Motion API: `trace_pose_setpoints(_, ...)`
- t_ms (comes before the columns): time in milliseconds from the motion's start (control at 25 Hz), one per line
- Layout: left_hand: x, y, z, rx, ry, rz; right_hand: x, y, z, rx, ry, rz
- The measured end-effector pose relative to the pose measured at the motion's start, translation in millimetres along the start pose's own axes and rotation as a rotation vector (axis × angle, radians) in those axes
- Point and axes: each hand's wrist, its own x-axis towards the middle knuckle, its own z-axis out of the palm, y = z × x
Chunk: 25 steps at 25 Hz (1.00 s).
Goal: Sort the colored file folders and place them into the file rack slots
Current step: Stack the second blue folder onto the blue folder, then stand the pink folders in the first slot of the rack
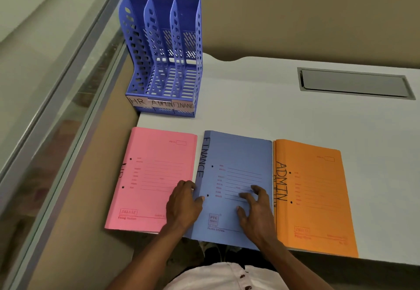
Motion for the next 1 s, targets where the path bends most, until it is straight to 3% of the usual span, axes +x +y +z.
trace_pose_setpoints(280,-20,-11,-24,-0.137,-0.011,-0.188,12,-19,-17,0.111,-0.082,-0.124)
trace_pose_setpoints(520,-30,-38,-68,-0.006,0.167,-0.321,33,-56,-22,0.324,-0.174,-0.193)
trace_pose_setpoints(800,17,-62,-133,0.167,0.271,-0.333,58,-140,3,0.453,-0.371,-0.021)
trace_pose_setpoints(1000,54,-69,-145,0.110,0.219,-0.395,61,-176,49,0.310,-0.399,0.088)
